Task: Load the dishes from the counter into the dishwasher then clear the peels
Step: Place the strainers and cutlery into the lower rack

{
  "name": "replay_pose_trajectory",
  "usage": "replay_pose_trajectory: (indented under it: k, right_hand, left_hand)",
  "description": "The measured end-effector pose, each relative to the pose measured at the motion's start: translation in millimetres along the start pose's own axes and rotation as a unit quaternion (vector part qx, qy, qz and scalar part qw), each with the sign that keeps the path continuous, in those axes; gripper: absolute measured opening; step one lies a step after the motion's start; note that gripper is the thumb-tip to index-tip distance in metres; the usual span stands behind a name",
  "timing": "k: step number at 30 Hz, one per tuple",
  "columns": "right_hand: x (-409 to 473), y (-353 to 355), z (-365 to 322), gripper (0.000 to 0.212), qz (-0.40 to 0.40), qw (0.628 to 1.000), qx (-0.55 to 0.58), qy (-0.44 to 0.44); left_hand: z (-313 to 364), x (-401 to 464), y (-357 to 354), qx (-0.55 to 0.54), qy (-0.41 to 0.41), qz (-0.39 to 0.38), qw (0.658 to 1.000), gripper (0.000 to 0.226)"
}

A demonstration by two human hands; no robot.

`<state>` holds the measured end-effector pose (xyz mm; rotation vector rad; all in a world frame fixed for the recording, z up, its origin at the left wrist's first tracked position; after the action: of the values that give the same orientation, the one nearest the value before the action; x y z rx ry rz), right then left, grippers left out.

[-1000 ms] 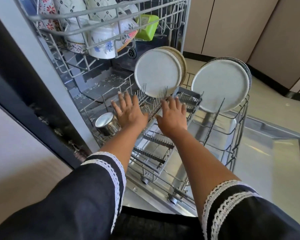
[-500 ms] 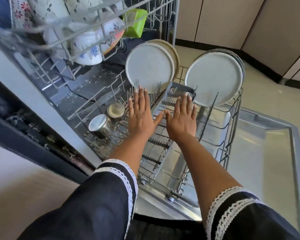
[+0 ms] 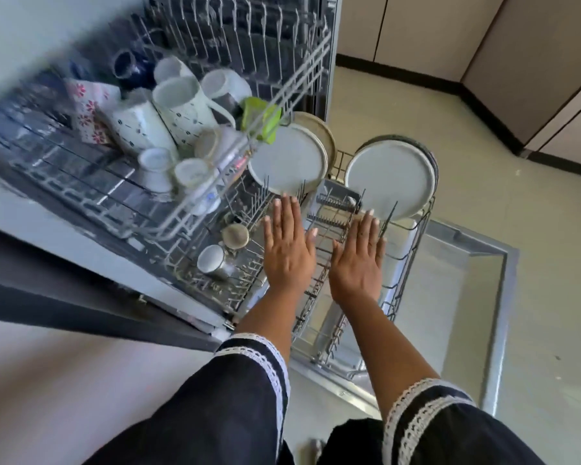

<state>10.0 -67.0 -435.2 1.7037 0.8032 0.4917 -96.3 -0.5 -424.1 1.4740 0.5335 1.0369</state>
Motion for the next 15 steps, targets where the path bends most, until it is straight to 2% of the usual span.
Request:
replay_pose_trajectory:
  k: [6,12,15]
  right_hand:
    - [-28,118,-21,0.063,0.013,0.994,-0.059,0.086]
    - [-62,247,-77,0.064,0.057,0.982,-0.082,0.158]
    - [-87,300,-100,0.064,0.059,0.976,-0.088,0.192]
  left_hand:
    - [34,18,134,0.019,-0.092,0.017,0.995,0.062]
    - [37,9,271,0.020,-0.022,0.047,0.998,0.062]
    - [32,4,338,0.028,-0.025,0.033,0.999,0.060]
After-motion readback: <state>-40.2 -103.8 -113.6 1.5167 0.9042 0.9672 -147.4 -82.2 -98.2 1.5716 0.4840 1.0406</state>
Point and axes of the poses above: each hand's wrist, its own x-axis towards the middle knuckle, its own y-axis out of the back of the hand, z = x × y, the point moved 3 cm from there along x, towards the middle knuckle, and after that the axes turned 13 degrees about -y, right-handed, at the moved point
